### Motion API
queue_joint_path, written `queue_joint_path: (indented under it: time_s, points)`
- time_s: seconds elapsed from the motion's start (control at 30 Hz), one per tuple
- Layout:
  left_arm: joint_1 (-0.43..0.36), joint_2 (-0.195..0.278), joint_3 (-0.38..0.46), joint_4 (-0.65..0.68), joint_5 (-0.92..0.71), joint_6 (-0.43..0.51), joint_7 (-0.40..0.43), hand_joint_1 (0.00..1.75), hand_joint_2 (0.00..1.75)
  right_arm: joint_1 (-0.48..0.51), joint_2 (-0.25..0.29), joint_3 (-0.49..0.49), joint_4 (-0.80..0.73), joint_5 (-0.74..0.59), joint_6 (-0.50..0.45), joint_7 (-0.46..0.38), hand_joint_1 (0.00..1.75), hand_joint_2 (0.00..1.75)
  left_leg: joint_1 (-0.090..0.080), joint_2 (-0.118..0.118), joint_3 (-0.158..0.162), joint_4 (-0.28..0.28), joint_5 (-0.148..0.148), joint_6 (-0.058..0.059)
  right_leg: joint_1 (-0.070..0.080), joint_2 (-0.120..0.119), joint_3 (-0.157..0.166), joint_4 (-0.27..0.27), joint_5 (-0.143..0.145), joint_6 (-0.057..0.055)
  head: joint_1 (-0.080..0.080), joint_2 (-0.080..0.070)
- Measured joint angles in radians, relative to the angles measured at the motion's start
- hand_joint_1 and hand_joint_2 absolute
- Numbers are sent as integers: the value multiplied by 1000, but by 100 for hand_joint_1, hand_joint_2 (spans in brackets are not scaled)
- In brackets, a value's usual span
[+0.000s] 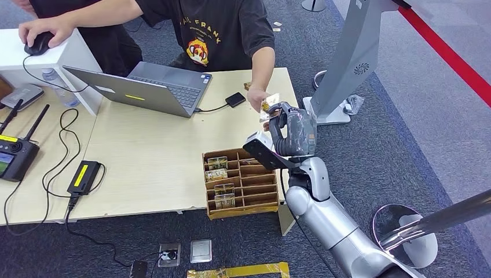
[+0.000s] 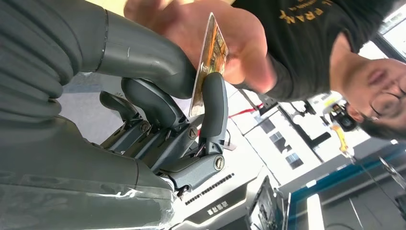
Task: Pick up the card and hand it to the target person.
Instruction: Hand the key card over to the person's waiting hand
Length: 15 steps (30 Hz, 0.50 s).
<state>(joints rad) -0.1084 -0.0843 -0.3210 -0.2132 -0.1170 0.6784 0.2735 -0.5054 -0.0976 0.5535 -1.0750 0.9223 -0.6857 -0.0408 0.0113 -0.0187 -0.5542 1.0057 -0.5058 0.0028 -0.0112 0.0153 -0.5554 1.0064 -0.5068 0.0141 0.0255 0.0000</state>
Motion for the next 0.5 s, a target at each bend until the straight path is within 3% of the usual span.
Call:
queue_joint_path:
  time_s: [0.1, 0.17, 0.2, 0.33, 0.4, 0.5]
  points:
    - [-3, 0, -12, 0, 0, 0, 4, 0, 0, -42, 17, 2, 91, 4, 6, -7, 174, 175, 0, 0, 0, 0, 0, 0, 0, 0, 0, 0, 0, 0, 0, 0]
    - [-5, 0, -17, 0, 0, 0, 6, 0, 0, -62, 29, 5, 143, 6, 11, -11, 162, 175, 0, 0, 0, 0, 0, 0, 0, 0, 0, 0, 0, 0, 0, 0]
    - [-5, 0, -18, 0, 0, 0, 7, 0, 0, -70, 35, 6, 165, 8, 13, -12, 149, 175, 0, 0, 0, 0, 0, 0, 0, 0, 0, 0, 0, 0, 0, 0]
    - [-6, 0, -25, 0, 1, 2, 9, 0, 0, -93, 57, 15, 242, 10, 13, -16, 18, 175, 0, 0, -1, 0, 0, 0, 0, 0, 0, 0, 0, 0, 0, 0]
    - [-6, 0, -29, 0, 3, 2, 9, 0, 0, -99, 67, 23, 269, 13, 6, -20, 3, 175, 0, 0, -1, 0, 0, 0, 0, 0, 0, 0, 0, 0, 0, 0]
    - [-5, 0, -35, 0, 11, 4, 7, 0, 0, -97, 76, 27, 281, 34, -1, -22, 0, 175, 0, 0, -1, 0, 0, 0, 0, 0, -1, 0, 0, 0, 0, 0]
